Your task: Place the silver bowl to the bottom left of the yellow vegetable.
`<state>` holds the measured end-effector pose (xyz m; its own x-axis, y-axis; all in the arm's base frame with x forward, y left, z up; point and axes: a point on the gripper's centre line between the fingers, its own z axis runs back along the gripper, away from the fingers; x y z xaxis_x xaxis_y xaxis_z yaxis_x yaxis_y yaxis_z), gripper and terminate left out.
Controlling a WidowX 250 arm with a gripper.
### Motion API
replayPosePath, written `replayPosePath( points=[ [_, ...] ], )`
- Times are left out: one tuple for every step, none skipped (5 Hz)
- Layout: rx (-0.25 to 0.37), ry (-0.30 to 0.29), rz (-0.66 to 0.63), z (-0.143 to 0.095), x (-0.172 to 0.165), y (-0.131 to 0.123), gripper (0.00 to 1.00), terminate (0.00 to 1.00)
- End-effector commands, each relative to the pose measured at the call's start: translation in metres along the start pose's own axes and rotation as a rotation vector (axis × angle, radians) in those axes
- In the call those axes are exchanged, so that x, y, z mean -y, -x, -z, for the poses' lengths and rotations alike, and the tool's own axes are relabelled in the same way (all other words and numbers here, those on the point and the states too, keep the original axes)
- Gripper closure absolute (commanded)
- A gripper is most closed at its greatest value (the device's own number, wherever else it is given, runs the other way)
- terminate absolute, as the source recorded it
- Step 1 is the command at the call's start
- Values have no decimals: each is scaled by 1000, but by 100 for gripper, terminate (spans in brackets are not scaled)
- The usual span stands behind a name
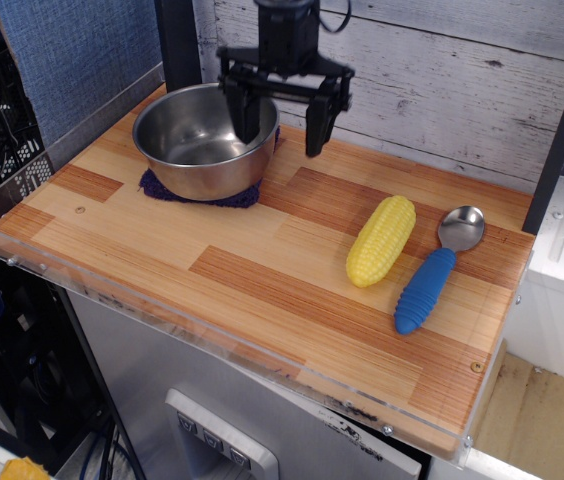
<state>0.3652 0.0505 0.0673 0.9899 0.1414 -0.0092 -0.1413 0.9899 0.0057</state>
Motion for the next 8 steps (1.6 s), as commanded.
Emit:
replayPosePath(
  points=[
    [-24, -13, -34, 18, -12, -12, 0, 0],
    [-22, -28, -49, 23, -8, -12, 100, 0],
    [-9, -37, -46, 16, -6, -12, 100, 0],
    [16, -38, -49, 5, -4, -8, 100, 0],
    [57, -39, -46, -7, -2, -5, 100, 0],
    [166, -55, -28, -35, -5, -5, 100, 0],
    [266, -52, -67, -70, -13, 0, 100, 0],
    [292, -20, -65, -80, -2, 19, 100, 0]
  ],
)
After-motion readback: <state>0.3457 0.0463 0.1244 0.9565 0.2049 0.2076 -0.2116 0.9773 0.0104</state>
